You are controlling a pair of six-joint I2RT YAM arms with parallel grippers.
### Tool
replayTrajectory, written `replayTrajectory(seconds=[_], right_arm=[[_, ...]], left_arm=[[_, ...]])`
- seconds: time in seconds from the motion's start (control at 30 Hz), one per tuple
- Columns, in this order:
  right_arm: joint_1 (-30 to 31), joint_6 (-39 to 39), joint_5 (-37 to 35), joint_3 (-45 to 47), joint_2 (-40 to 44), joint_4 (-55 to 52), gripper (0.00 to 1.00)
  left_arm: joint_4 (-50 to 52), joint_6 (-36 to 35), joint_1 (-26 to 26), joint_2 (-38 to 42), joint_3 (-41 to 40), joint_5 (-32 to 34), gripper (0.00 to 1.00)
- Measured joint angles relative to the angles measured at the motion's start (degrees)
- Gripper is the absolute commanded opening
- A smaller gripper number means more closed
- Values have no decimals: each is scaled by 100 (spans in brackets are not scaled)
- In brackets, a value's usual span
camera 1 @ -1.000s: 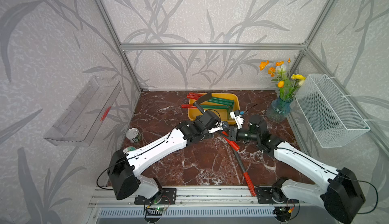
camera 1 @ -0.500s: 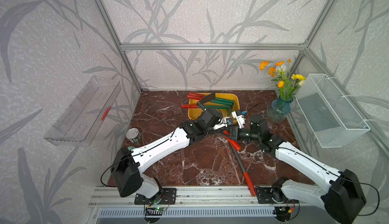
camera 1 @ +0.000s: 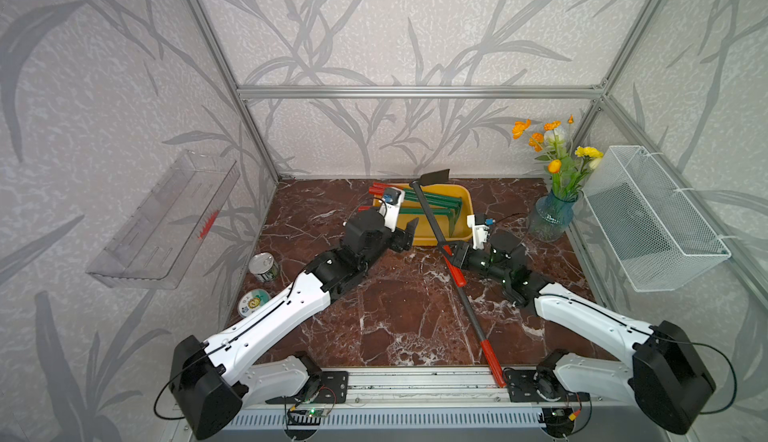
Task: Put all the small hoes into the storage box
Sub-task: Place the hoe in the storage box.
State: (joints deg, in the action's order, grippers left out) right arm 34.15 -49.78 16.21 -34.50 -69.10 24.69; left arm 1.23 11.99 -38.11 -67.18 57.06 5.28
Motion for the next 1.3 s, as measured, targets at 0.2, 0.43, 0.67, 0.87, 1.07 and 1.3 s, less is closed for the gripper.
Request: replayTrajectory(seconds=[0.2,0.43,0.67,0.87,1.07,1.3], right_arm=[[140,-404,-111,256,-22,992,0],[326,-376,-293,256,157,1287,0],[367,-356,-319,256,157,1681,0],[216,-262,-448,258,295,1644,0],[-28,-278,-509,286,413,1488,0],[85,-319,-444,286,223,1541,0]], left_arm=[[-916,2511,479,-664,-247,-1158,76],[-1878,4264,667,-1596,-245,-2149,74],[-3073,5141,688,-2044,-199,-2684,70],[-3615,5429,688,-1954,-385,-2774,71],[-3923,5447,671,-1788,-463,-2959,72],[-4203,5447,619,-2009,-306,-3152,72]])
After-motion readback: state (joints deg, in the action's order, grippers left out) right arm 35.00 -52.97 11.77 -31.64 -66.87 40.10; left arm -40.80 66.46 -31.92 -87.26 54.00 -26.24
